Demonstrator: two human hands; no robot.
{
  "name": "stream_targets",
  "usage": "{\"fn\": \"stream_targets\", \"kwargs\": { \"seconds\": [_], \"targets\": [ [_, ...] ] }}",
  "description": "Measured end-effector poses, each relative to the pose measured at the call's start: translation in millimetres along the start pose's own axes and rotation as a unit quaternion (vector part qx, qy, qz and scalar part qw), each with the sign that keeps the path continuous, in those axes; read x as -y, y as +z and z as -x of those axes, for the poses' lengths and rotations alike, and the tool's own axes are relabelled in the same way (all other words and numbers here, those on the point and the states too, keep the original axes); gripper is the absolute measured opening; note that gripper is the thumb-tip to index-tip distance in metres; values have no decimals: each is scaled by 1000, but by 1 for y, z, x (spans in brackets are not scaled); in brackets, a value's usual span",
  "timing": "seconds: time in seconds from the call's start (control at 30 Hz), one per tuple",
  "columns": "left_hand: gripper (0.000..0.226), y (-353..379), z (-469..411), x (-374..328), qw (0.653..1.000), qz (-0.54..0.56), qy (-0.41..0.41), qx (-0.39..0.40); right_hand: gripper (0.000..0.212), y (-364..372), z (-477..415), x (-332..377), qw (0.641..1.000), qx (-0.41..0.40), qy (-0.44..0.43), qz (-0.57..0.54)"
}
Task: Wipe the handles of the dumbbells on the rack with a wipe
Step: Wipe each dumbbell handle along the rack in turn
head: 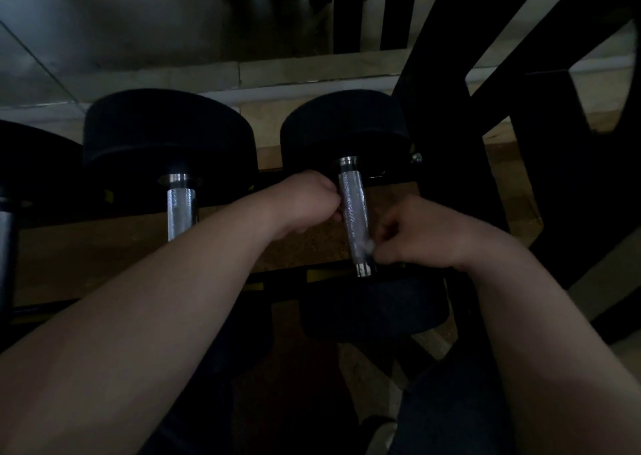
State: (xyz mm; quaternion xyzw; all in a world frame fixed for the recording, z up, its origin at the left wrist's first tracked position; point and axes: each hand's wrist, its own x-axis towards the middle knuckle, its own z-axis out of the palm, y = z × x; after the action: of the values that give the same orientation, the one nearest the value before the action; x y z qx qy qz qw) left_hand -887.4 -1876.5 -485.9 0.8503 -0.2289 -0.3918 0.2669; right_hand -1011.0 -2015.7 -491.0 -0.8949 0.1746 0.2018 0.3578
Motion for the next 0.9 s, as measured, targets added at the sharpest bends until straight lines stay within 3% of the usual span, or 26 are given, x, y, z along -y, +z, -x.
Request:
{"fn": "stream_targets", "kwargs": {
  "seconds": [0.1,0.23,0.33,0.47,0.53,0.77,0.83,0.9],
  "targets": [
    [24,-1,1,0,1000,4,-2,4,13,2,-1,4,996,-85,-13,-16],
    [22,-1,3,-2,1000,-6,0,3,19,8,-3,4,980,-179,-60,-59],
    [19,-3,2,-2,999,-45,7,-2,19,11,6,5,977,-187,-91,-52],
    [27,-1,5,5,976,-216,17,0,11,4,22,12,995,-71,-71,8],
    [32,0,9,9,964,-264,10,35,11,3,24,16,996,-64,-64,22],
    [26,-9,21,5,965,-260,5,30,10,7,-26,49,944,-255,-120,170],
    [25,-10,20,7,969,-245,0,7,13,7,-28,54,939,-238,-104,226],
    [24,-12,18,10,973,-232,-5,-15,10,9,-14,58,944,-163,-79,277]
  ]
}}
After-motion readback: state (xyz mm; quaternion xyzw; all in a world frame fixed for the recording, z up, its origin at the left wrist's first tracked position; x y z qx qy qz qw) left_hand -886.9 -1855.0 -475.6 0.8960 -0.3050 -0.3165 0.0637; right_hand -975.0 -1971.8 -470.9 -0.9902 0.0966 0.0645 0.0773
